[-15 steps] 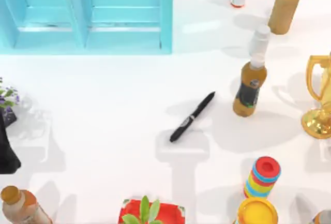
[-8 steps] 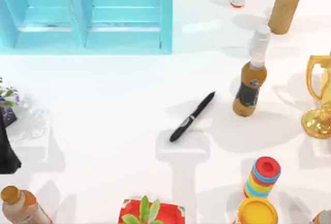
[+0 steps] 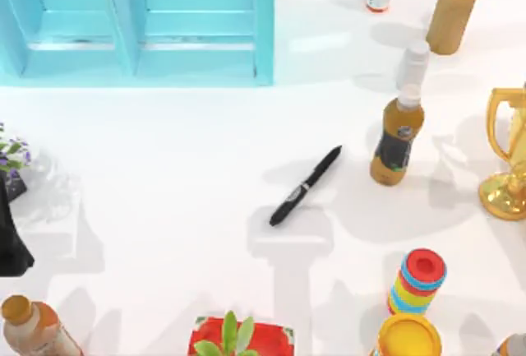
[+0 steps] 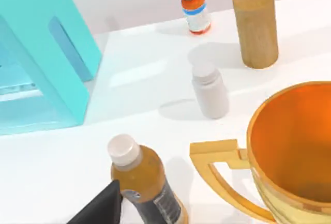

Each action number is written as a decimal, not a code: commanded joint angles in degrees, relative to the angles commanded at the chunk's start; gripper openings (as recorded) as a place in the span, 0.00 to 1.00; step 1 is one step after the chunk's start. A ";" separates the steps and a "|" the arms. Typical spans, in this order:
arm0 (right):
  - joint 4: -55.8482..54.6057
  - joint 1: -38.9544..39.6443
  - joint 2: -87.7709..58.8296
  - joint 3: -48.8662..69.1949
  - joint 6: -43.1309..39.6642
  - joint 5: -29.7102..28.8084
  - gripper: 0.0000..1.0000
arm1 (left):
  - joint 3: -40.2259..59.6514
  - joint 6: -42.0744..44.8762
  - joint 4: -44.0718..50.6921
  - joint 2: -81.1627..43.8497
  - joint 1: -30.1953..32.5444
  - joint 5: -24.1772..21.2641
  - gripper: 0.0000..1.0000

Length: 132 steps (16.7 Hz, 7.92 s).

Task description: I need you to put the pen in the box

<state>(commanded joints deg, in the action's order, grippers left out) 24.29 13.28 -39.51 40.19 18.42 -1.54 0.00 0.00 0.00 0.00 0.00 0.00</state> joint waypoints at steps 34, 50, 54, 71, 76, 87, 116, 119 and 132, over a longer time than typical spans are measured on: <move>58.37 21.62 -108.68 96.67 55.75 0.05 1.00 | 0.00 0.00 0.00 0.00 0.00 0.00 1.00; 42.68 21.20 -107.51 79.68 55.43 0.01 0.62 | 0.00 0.00 0.00 0.00 0.00 0.00 1.00; 42.68 21.20 -107.51 79.68 55.43 0.01 0.32 | 0.00 0.00 0.00 0.00 0.00 0.00 1.00; 45.36 21.50 -105.55 84.31 56.09 0.52 0.00 | 0.00 0.00 0.00 0.00 0.00 0.00 1.00; 51.34 21.46 -106.03 90.89 56.07 0.49 0.00 | 0.00 0.00 0.00 0.00 0.00 0.00 1.00; 64.42 21.41 -107.27 105.13 56.02 0.49 0.00 | 0.00 0.00 0.00 0.00 0.00 0.00 1.00; 51.85 -34.60 -75.66 73.04 44.46 1.28 0.00 | 0.00 0.00 0.00 0.00 0.00 0.00 1.00; 51.44 -42.69 -74.57 64.85 40.89 0.82 0.00 | 0.00 0.00 0.00 0.00 0.00 0.00 1.00; 48.97 -46.14 -73.82 56.72 39.42 -0.32 0.00 | 0.00 0.00 0.00 0.00 0.00 0.00 1.00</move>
<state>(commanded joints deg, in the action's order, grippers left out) 73.25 -32.85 -113.33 96.91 57.84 -1.86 0.00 0.00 0.00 0.00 0.00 0.00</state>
